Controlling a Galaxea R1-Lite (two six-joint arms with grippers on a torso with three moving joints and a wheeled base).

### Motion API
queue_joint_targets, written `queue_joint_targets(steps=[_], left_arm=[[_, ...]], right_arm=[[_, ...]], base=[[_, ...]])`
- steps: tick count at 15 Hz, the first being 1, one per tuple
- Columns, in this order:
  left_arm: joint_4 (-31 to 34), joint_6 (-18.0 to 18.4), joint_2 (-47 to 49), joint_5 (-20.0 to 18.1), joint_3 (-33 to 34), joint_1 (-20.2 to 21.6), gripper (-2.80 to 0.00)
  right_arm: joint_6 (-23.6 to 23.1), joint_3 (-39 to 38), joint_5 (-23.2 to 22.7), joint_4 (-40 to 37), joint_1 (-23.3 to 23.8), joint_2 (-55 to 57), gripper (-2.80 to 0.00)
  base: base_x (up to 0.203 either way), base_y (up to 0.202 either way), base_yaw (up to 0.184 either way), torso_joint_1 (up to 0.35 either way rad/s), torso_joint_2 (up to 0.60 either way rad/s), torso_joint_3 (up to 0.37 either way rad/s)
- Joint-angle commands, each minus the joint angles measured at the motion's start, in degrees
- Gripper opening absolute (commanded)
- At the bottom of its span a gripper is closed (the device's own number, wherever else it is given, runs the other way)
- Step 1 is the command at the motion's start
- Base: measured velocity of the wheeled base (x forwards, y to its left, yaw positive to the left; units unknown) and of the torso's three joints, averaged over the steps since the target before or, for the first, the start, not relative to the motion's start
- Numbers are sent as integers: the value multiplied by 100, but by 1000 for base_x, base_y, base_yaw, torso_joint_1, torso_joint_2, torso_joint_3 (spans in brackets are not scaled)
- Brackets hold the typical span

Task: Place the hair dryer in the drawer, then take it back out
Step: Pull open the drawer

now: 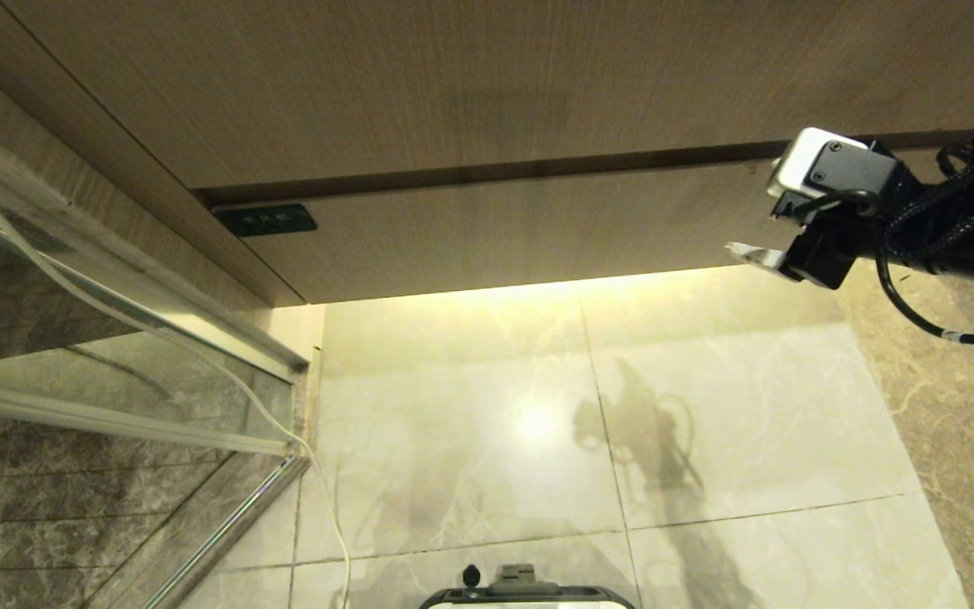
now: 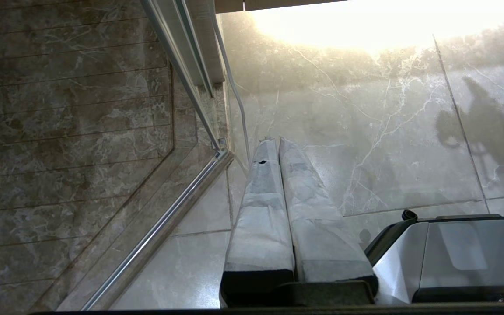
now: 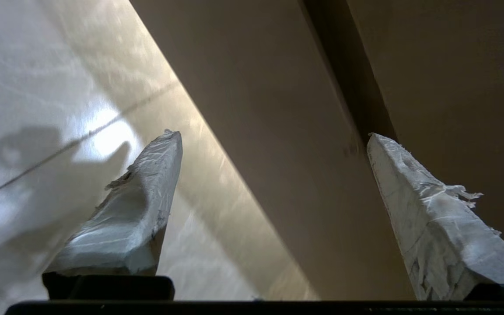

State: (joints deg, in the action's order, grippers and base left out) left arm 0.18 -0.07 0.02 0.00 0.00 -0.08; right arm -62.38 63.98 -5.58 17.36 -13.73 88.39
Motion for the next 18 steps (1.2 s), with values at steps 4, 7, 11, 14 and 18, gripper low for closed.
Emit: queue_joint_targets(steps=[4, 7, 11, 14, 18], left_arm=[[-1, -1, -2, 0, 9, 0, -280], [-1, -1, -2, 0, 9, 0, -280], [-1, -1, -2, 0, 9, 0, -280], [-1, -1, -2, 0, 9, 0, -280], [-1, -1, -2, 0, 9, 0, -280]], right_arm=[[-753, -245, -652, 598, 110, 229, 0], [-981, -154, -889, 1080, 170, 503, 0], [-995, 1, -1349, 1085, 230, 829, 0], [-991, 15, -1493, 1060, 247, 944, 0], [-1004, 245, -1528, 1134, 283, 1186, 0]], base=[[0, 0, 0, 0, 0, 0], [0, 0, 0, 0, 0, 0], [0, 0, 0, 0, 0, 0], [0, 0, 0, 0, 0, 0], [0, 0, 0, 0, 0, 0]])
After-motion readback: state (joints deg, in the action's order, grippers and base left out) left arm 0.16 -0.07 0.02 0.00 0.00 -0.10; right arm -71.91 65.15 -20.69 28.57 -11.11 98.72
